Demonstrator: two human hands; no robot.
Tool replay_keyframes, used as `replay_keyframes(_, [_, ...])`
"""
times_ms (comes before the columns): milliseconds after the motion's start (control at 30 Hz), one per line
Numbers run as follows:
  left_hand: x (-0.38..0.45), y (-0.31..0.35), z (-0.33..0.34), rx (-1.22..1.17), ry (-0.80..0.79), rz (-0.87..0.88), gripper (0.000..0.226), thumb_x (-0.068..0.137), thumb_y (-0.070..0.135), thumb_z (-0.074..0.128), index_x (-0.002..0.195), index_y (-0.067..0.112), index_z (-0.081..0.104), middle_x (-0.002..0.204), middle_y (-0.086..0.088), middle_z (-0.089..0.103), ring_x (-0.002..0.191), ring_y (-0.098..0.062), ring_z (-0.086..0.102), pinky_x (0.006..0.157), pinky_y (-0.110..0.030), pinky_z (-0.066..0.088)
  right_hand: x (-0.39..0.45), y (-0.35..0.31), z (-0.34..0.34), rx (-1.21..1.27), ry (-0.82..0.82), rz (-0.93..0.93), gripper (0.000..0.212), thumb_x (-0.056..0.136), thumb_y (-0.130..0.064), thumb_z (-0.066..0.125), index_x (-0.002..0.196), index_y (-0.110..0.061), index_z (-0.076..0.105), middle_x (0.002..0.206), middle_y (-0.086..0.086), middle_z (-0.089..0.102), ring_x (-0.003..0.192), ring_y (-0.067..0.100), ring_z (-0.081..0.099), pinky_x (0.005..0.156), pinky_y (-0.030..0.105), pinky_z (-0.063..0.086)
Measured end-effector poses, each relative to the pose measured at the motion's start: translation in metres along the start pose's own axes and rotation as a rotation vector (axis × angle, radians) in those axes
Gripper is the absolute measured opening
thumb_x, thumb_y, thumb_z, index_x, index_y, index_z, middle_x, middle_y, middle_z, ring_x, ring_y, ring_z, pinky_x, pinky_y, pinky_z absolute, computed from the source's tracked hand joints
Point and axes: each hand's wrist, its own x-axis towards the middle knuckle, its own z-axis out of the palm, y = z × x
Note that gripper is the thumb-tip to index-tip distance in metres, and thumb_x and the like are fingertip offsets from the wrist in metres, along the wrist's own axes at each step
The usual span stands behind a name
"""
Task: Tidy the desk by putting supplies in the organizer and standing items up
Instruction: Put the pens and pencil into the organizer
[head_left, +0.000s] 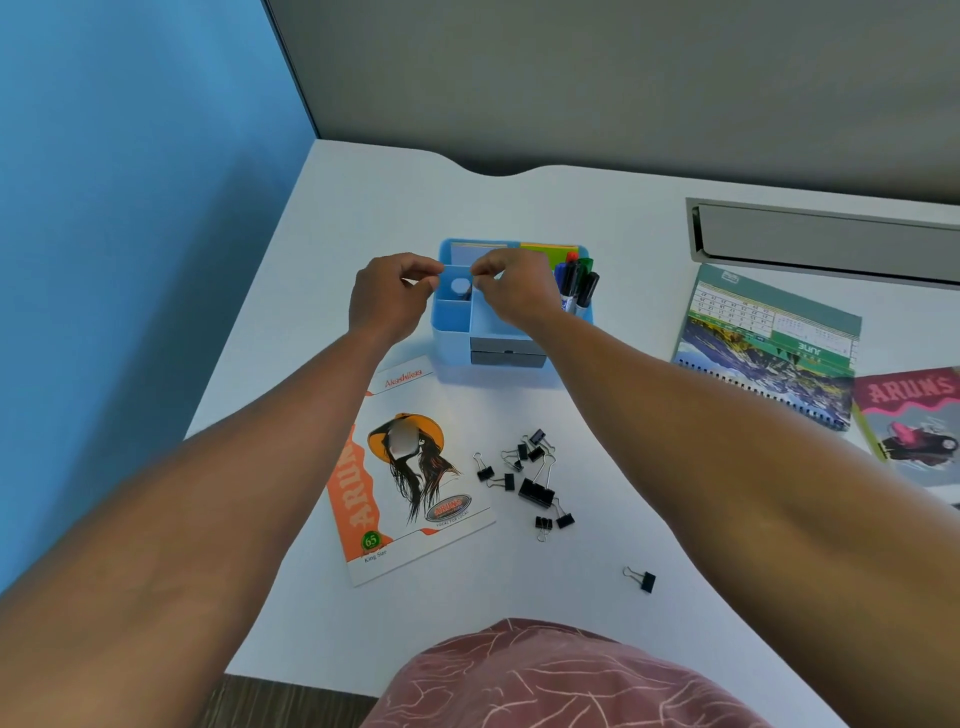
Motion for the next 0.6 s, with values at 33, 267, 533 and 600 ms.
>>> replay_keyframes(33, [-0.003, 0.001, 0.0, -0.012, 0.02, -0.012, 0.016, 0.093, 0.024, 0.067, 0.107, 0.025, 0.076, 0.104, 0.009, 0.073, 0.084, -0.006, 0.062, 0.072, -0.016, 0.047, -0.002, 0.001, -0.002, 0.006, 0.014, -0.001, 0.019, 0.091, -0.014, 0.06, 0.101, -0.018, 0.076, 0.108, -0.005, 0.072, 0.098, 0.013, 0.064, 0.086, 0.028, 0.053])
replay_keyframes(267, [-0.031, 0.0, 0.006, -0.113, 0.172, -0.073, 0.015, 0.095, 0.022, 0.063, 0.105, 0.024, 0.074, 0.104, 0.011, 0.072, 0.087, -0.008, 0.064, 0.076, -0.02, 0.052, -0.02, 0.014, -0.016, 0.073, 0.093, -0.029, 0.015, 0.09, -0.019, 0.064, 0.102, -0.019, 0.074, 0.098, -0.01, 0.07, 0.089, 0.009, 0.062, 0.084, 0.031, 0.054])
replay_keyframes(533, [-0.067, -0.001, 0.015, -0.152, 0.246, -0.099, 0.016, 0.096, 0.021, 0.059, 0.106, 0.024, 0.072, 0.102, 0.013, 0.069, 0.073, -0.002, 0.058, 0.074, -0.02, 0.052, -0.052, 0.031, -0.026, 0.125, 0.03, -0.08, 0.01, 0.087, -0.019, 0.069, 0.094, -0.016, 0.075, 0.095, -0.008, 0.072, 0.074, -0.005, 0.057, 0.073, 0.015, 0.046])
replay_keyframes(600, [-0.075, -0.001, 0.015, -0.151, 0.262, -0.094, 0.017, 0.096, 0.021, 0.058, 0.106, 0.024, 0.071, 0.101, 0.015, 0.068, 0.07, -0.001, 0.057, 0.072, -0.02, 0.051, -0.06, 0.036, -0.03, 0.116, -0.007, -0.094, 0.01, 0.086, -0.022, 0.072, 0.093, -0.016, 0.074, 0.092, -0.01, 0.072, 0.072, -0.007, 0.059, 0.07, 0.012, 0.045])
